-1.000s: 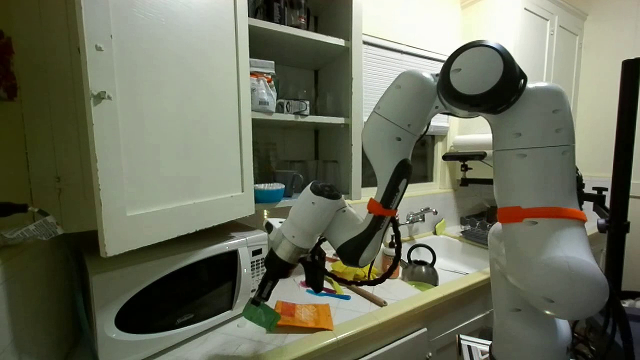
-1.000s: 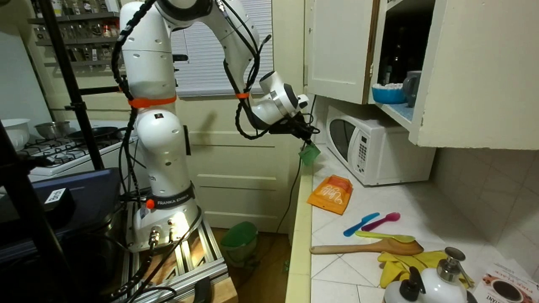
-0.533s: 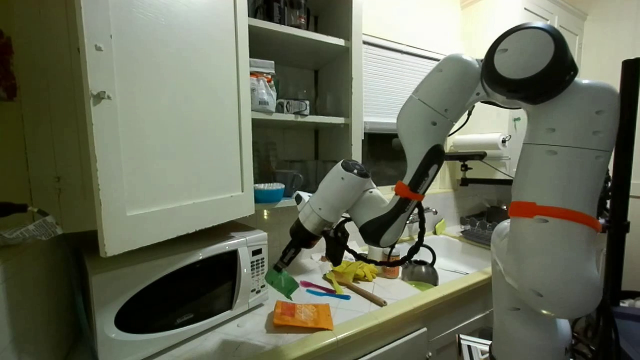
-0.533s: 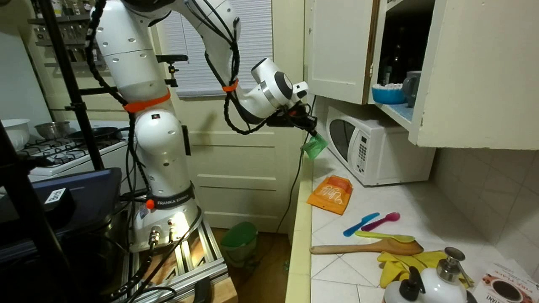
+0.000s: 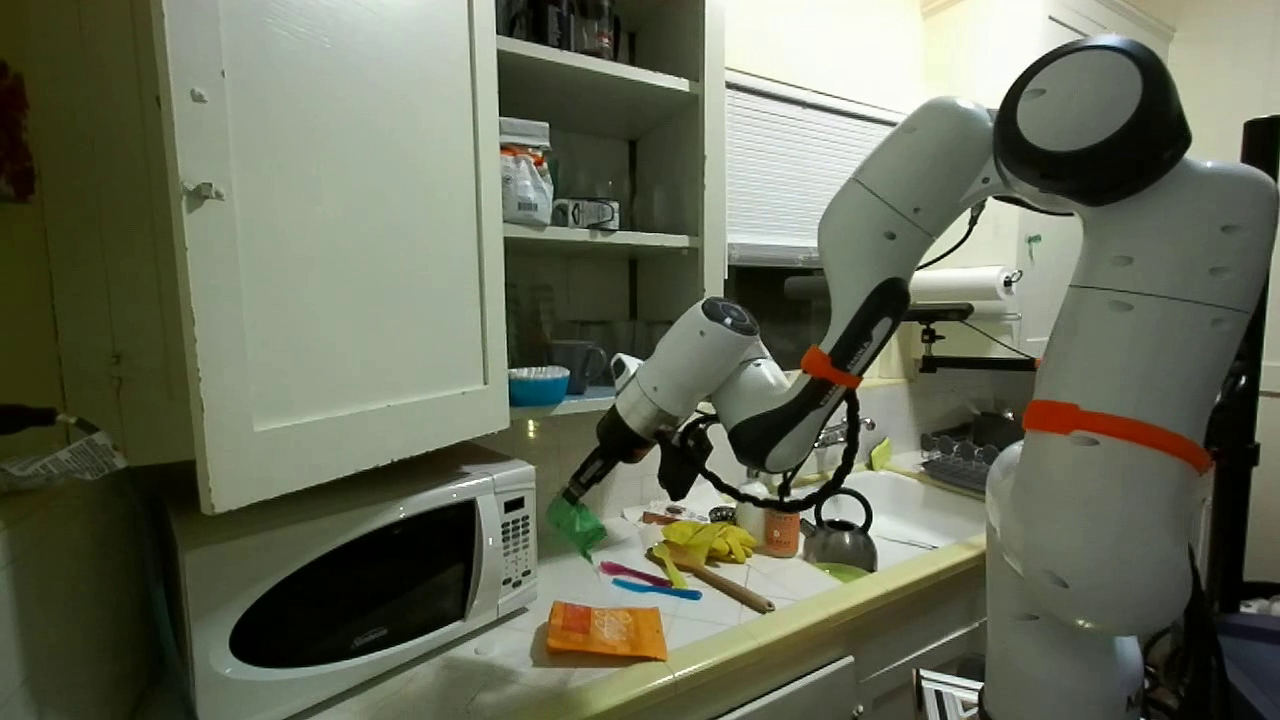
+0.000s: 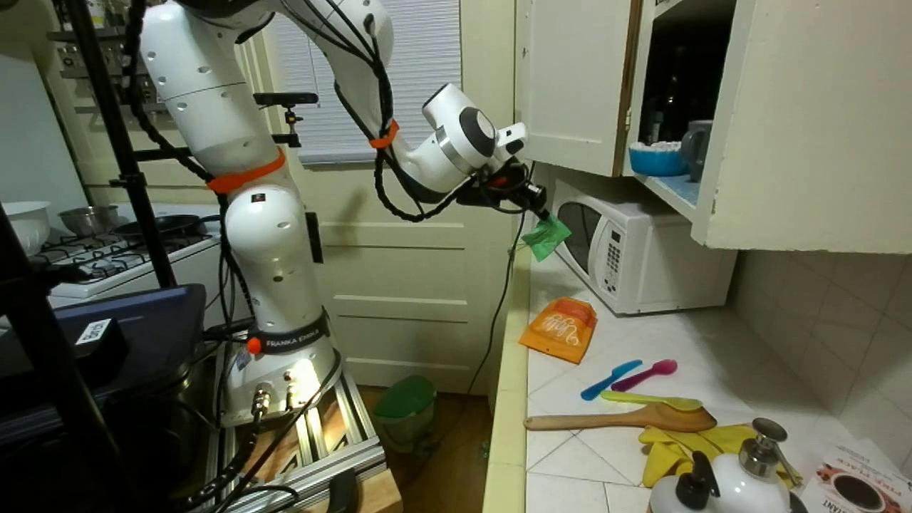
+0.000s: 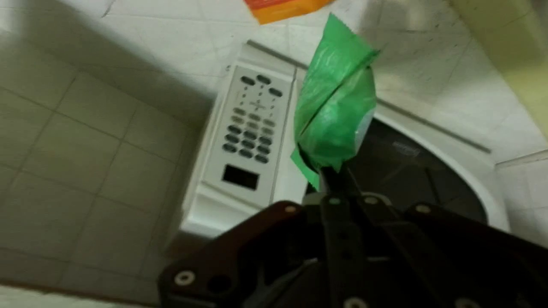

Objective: Pick up the green object, then place it into the blue bowl

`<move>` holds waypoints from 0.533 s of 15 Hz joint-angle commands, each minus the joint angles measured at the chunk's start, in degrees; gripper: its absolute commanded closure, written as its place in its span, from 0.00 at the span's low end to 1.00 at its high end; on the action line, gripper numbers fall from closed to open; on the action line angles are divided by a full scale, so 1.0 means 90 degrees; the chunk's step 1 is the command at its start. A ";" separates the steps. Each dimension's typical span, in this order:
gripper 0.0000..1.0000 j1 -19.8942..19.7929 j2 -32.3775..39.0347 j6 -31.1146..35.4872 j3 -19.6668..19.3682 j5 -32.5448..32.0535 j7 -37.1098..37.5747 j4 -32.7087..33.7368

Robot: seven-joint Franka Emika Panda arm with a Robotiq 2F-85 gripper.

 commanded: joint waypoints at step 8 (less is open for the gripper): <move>1.00 -0.2225 -0.2489 -0.0006 0.0897 -0.0439 0.1436 -0.0022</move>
